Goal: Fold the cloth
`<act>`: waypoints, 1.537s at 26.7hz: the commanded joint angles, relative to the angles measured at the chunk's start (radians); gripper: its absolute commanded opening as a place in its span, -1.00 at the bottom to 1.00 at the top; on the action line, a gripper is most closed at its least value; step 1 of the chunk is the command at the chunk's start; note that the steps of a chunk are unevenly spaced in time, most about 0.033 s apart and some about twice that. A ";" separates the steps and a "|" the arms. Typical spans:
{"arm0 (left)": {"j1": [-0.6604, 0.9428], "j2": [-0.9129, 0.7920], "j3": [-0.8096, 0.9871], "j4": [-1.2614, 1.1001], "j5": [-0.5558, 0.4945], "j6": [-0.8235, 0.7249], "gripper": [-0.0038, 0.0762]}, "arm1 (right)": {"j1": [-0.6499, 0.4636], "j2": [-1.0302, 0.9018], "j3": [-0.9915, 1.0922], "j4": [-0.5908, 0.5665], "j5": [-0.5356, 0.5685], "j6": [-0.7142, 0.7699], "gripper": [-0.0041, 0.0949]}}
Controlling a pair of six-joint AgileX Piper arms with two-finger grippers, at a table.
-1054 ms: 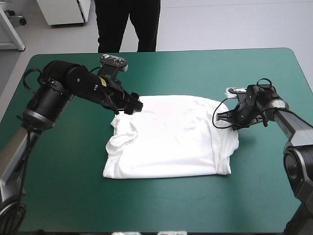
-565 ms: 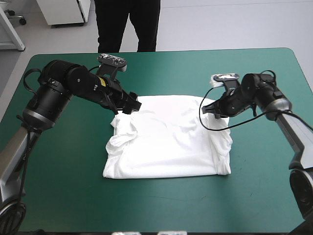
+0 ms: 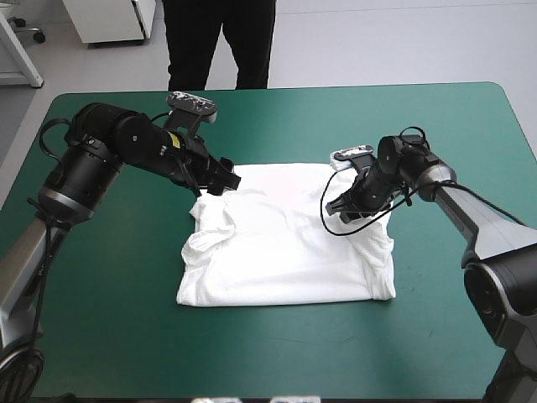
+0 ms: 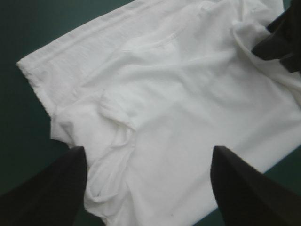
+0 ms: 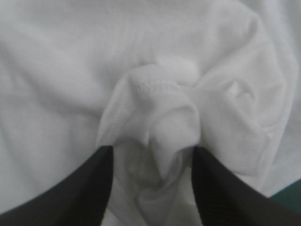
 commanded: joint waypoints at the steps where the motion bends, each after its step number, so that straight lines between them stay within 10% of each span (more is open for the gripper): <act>1: -0.004 -0.064 -0.032 0.073 0.035 -0.010 0.41 | -0.002 -0.104 -0.115 -0.002 0.071 -0.012 0.36; 13: -0.002 -0.338 0.350 0.181 0.035 -0.245 0.42 | -0.002 -0.551 -0.075 -0.421 0.212 0.266 0.36; 24: -0.002 -0.335 0.750 0.179 -0.119 -0.326 0.42 | -0.002 -0.751 0.207 -0.418 0.225 0.336 0.36; 41: -0.002 -0.025 0.785 0.041 -0.248 -0.283 0.42 | -0.002 -0.794 0.286 -0.350 0.207 0.339 0.36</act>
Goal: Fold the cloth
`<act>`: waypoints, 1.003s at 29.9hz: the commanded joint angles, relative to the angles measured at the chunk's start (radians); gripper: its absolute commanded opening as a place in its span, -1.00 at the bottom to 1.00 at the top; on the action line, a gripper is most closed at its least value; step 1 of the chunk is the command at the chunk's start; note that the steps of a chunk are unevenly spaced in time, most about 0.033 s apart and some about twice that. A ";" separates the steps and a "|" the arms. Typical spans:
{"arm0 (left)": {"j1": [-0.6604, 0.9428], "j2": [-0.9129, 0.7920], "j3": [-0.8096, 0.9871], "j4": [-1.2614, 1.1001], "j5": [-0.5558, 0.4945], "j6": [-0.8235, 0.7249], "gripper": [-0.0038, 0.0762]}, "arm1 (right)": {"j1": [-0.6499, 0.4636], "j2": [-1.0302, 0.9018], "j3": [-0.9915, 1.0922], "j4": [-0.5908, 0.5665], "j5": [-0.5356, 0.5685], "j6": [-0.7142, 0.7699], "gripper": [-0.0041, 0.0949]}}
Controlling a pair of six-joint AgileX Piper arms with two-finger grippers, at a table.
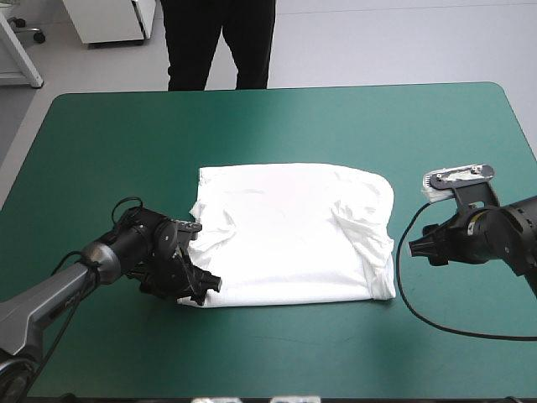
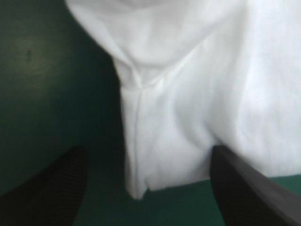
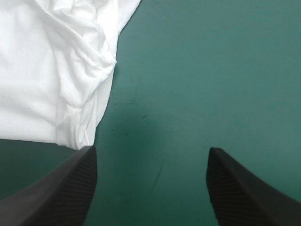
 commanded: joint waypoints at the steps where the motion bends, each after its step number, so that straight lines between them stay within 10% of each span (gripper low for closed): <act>1: -0.002 0.029 -0.020 -0.052 -0.030 0.021 0.42 | -0.004 -0.018 0.000 0.031 -0.030 0.002 0.36; 10: -0.002 0.112 -0.020 -0.114 -0.050 0.062 0.25 | -0.004 -0.018 0.165 0.122 -0.135 -0.030 0.36; 18: -0.002 0.110 -0.020 -0.131 -0.094 0.065 -0.89 | -0.004 -0.008 0.304 0.201 -0.278 -0.041 0.36; 30: -0.002 0.110 -0.020 -0.134 -0.096 0.087 -0.93 | -0.004 0.196 0.319 0.253 -0.395 -0.079 0.36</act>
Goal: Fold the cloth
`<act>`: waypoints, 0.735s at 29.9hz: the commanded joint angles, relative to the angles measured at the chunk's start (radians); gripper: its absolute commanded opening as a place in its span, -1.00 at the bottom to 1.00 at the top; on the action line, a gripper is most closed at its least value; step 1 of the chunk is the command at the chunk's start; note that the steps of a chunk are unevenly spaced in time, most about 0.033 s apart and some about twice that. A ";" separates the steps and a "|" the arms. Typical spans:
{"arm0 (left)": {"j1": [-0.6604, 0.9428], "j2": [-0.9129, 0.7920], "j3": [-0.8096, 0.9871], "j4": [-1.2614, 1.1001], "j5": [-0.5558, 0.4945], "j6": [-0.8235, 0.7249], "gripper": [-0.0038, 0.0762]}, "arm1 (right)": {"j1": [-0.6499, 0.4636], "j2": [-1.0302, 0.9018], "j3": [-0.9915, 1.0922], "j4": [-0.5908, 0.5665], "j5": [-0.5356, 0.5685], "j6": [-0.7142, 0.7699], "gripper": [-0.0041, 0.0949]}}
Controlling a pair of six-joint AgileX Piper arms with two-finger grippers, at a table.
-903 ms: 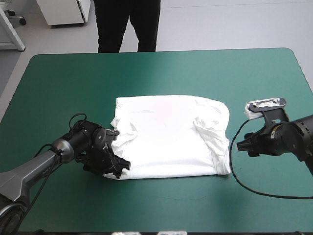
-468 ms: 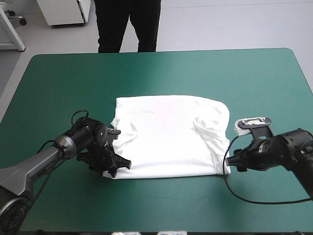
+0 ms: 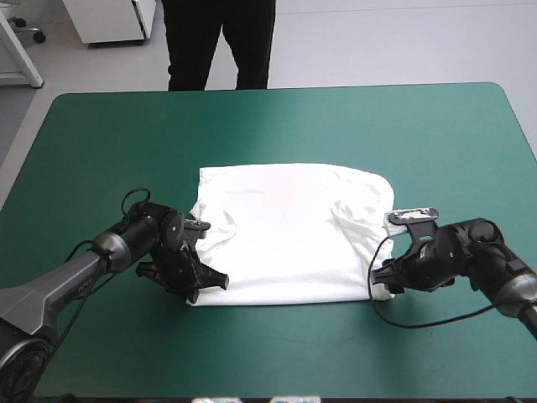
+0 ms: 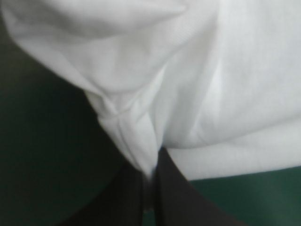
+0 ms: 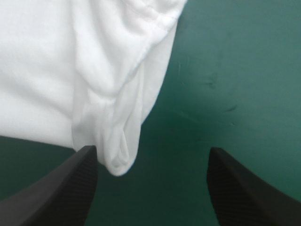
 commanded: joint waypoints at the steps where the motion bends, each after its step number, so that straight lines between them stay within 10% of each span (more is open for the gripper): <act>1: -0.006 0.020 0.012 -0.052 -0.111 0.010 -0.93 | -0.004 0.032 -0.021 0.033 -0.069 -0.012 0.36; 12: -0.006 0.020 0.012 -0.050 -0.103 0.012 -0.93 | 0.116 0.201 -0.014 0.006 -0.131 0.062 0.26; 22: -0.006 0.020 0.012 -0.050 -0.125 0.016 -0.93 | 0.118 0.239 0.042 0.015 -0.098 0.071 -0.66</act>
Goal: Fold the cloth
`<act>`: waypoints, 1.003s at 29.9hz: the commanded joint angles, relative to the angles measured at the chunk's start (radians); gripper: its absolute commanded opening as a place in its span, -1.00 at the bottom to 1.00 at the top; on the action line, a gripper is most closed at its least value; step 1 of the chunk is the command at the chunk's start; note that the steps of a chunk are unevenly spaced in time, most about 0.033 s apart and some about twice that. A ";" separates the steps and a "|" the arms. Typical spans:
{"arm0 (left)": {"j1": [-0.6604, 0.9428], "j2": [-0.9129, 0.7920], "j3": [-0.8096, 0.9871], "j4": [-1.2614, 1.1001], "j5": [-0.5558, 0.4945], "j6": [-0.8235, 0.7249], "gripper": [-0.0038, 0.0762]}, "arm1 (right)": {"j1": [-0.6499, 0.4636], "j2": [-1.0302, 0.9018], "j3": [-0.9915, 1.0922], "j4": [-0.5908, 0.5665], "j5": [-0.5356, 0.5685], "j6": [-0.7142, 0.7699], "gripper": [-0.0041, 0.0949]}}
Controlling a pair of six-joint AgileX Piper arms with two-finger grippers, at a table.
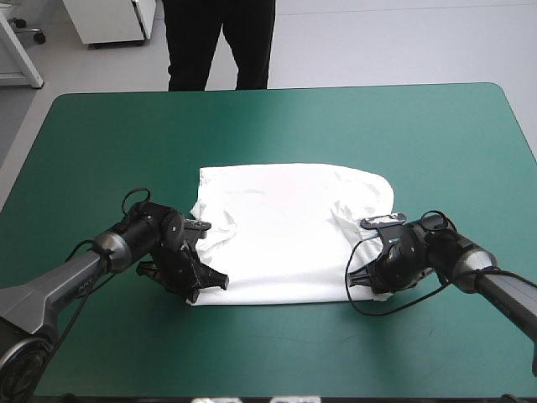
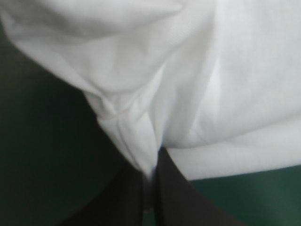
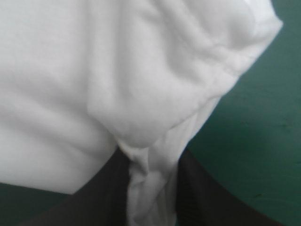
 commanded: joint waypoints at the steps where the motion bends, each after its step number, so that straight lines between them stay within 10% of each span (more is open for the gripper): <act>1: -0.006 0.018 0.012 -0.050 -0.127 0.003 -0.93 | 0.006 0.021 0.033 0.031 0.007 -0.002 -0.76; 30: -0.006 -0.307 -0.156 -0.042 -0.063 0.009 -0.93 | 0.003 -0.193 -0.273 0.017 0.380 0.055 -0.95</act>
